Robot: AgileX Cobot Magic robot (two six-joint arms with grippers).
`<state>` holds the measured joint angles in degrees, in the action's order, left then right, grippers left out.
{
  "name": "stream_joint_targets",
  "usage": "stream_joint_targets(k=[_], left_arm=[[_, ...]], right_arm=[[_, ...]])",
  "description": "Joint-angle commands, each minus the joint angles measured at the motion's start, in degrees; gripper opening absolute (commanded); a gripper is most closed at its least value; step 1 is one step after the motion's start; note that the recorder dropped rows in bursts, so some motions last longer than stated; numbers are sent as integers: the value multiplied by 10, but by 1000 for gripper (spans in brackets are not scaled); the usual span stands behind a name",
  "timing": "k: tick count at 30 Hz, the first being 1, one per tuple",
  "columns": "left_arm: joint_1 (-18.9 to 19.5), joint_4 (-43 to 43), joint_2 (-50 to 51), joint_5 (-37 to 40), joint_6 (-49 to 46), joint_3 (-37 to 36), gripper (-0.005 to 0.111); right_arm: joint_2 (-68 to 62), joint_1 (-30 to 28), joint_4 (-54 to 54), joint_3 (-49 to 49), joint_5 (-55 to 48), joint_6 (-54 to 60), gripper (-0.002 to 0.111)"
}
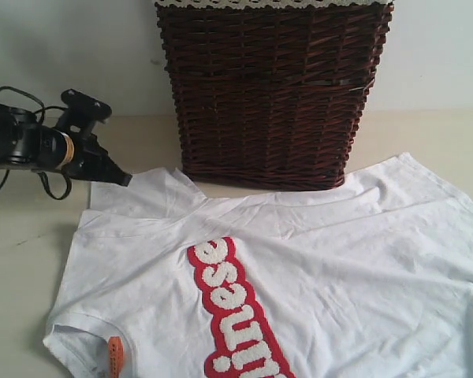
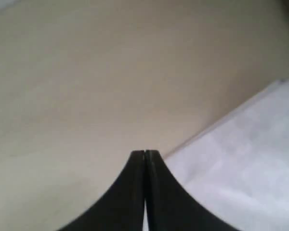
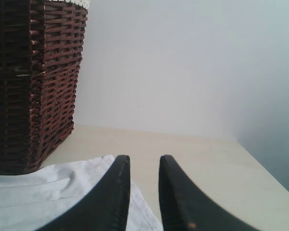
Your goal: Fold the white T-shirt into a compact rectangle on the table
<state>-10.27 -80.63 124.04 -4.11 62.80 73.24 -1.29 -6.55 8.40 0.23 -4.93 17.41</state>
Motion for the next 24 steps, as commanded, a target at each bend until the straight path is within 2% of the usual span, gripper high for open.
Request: stream_joint_targets(k=[1,4,6,8,12,15,17,19,24], left_arm=[[21,-39,-90,-154,127,-49,0],[31,-180,-124,-335,241,-103,0],[31,-193,-127,-425,269,-147,0],[28,-193,-124,-444,257,-196,0],[27,-193,-117,-364,162,-275,0],[27,-193,-108,-237,64,-288,0],[27,-181,-102,-181,6,-282,0],[27,-179,-95,-158,-30,-274,0],[27,-179,-71,-114,-39,-266,0]], right_arm=[[0,2,2,-2,3,3,23],[0,2,2,-2,3,3,23],[0,2,2,-2,3,3,23],[0,2,2,-2,3,3,23],[0,2,2,-2,3,3,23],[0,2,2,-2,3,3,23],[0,2,2,-2,3,3,23],[0,2,2,-2,3,3,23],[0,2,2,-2,3,3,23]])
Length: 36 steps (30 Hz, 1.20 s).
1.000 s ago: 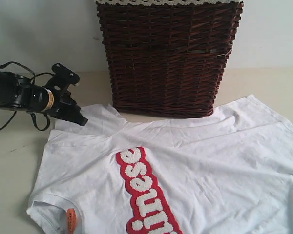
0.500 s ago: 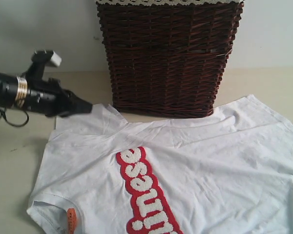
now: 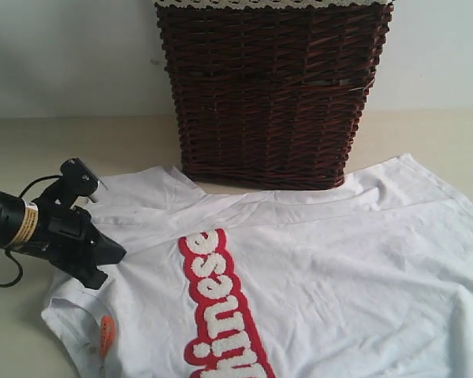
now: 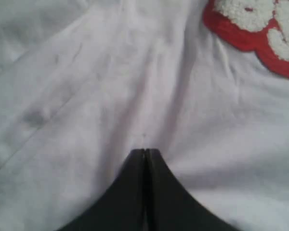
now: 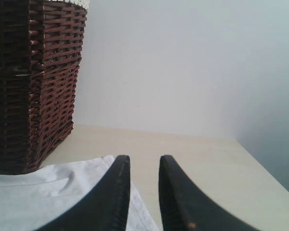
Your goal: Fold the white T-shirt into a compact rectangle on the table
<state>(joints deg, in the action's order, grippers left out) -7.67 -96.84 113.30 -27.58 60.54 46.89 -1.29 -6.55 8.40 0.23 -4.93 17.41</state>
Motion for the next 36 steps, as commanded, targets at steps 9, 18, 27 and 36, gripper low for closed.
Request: stream_joint_targets(k=[9,18,27,36], left_arm=[[3,-31,27,83,-36,-68,0],[4,-31,26,78,-58,-140,0],[5,-31,-36,74,-38,-126,0],[19,34,-120,58,-29,-102,7]], right_arm=[[0,2,2,-2,3,3,23],[0,2,2,-2,3,3,23],[0,2,2,-2,3,3,23],[0,2,2,-2,3,3,23]])
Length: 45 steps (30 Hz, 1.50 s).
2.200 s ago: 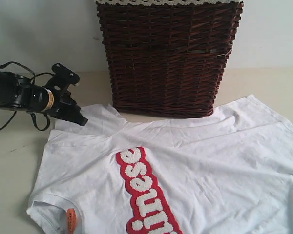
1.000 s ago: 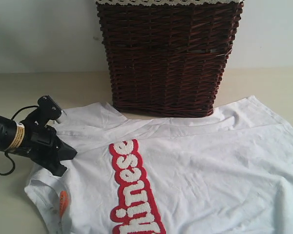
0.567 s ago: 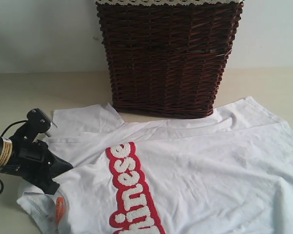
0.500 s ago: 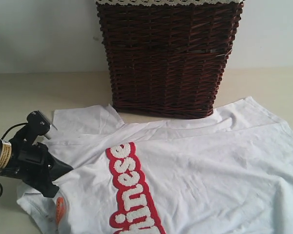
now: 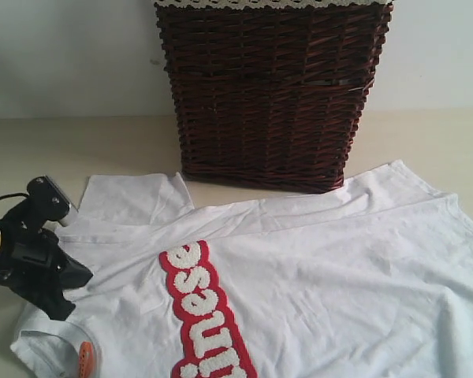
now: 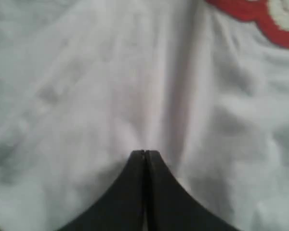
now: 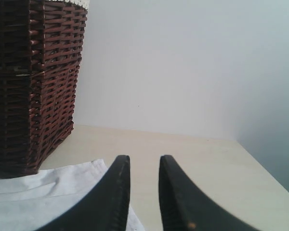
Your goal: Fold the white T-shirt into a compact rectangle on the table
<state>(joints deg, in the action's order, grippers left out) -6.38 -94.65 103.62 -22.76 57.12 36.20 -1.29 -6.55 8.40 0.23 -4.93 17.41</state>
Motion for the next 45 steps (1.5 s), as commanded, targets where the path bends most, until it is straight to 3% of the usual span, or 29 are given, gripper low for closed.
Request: stream_joint_targets(k=[1,5,8,10,14,16,18,19,20,21,22,24,25,27,30,31,33,37,40,42,43,45], left_arm=[[6,12,-23,6,6,4,12],[6,13,-24,-5,23,4,38],[6,-53,-42,-53,119,4,49],[15,-53,-68,-138,120,-10,48],[38,-53,-104,-402,64,-27,42],[41,-53,-107,-472,51,-27,38],[32,-53,-110,-472,30,-28,29],[21,-53,-120,-353,28,-31,18],[10,-53,-141,-175,123,-33,0],[6,-38,-180,-3,165,-33,0],[10,0,-243,68,169,-33,0],[46,105,-368,71,291,-33,0],[52,110,-451,70,345,-33,0],[51,87,-556,19,347,-37,0],[51,-10,-663,-182,384,-38,0],[51,-43,-697,-269,435,-52,0],[51,-53,-734,-375,440,-105,0],[50,-53,-728,-381,438,-214,0],[50,-53,-631,-395,442,-176,0],[50,-53,-527,-377,524,-141,0],[50,-53,-482,-332,582,-115,0],[50,-53,-465,-265,608,-97,0]], right_arm=[[0,2,2,-2,3,3,23],[0,2,2,-2,3,3,23],[0,2,2,-2,3,3,23],[0,2,2,-2,3,3,23],[0,2,2,-2,3,3,23],[0,2,2,-2,3,3,23],[0,2,2,-2,3,3,23],[0,2,2,-2,3,3,23],[0,2,2,-2,3,3,23],[0,2,2,-2,3,3,23],[0,2,2,-2,3,3,23],[0,2,2,-2,3,3,23],[0,2,2,-2,3,3,23],[0,2,2,-2,3,3,23],[0,2,2,-2,3,3,23],[0,2,2,-2,3,3,23],[0,2,2,-2,3,3,23],[0,2,2,-2,3,3,23],[0,2,2,-2,3,3,23],[0,2,2,-2,3,3,23],[0,2,2,-2,3,3,23],[0,2,2,-2,3,3,23]])
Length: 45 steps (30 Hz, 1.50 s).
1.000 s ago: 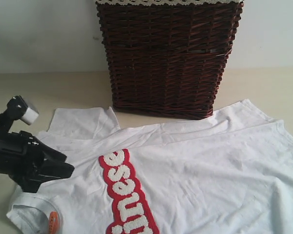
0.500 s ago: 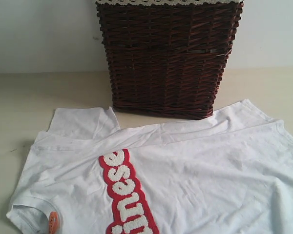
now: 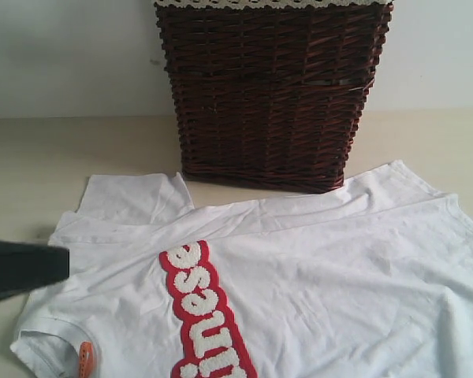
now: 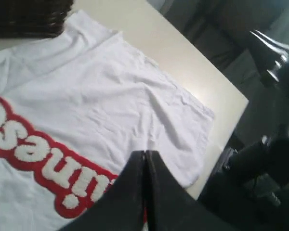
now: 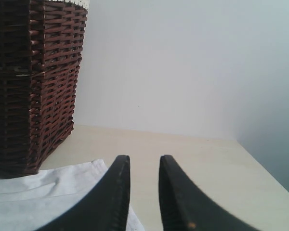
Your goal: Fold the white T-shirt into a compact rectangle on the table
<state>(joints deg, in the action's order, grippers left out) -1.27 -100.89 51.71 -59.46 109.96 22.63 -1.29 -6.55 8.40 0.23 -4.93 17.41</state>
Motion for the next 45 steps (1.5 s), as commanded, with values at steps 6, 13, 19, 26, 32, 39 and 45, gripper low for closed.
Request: stream_joint_targets(k=[6,13,19,26,32,39,45], left_arm=[[-1,29,46,451,118,30,0],[0,134,50,570,117,24,0],[0,9,50,300,-139,22,0],[0,9,50,16,-578,20,0],[0,9,111,93,-618,-1,0],[0,9,239,85,-548,-5,0],[0,9,226,102,-475,-5,0]], right_arm=[[0,2,2,-2,3,3,23],[0,2,2,-2,3,3,23],[0,2,2,-2,3,3,23],[0,2,2,-2,3,3,23],[0,2,2,-2,3,3,23],[0,2,2,-2,3,3,23],[0,2,2,-2,3,3,23]])
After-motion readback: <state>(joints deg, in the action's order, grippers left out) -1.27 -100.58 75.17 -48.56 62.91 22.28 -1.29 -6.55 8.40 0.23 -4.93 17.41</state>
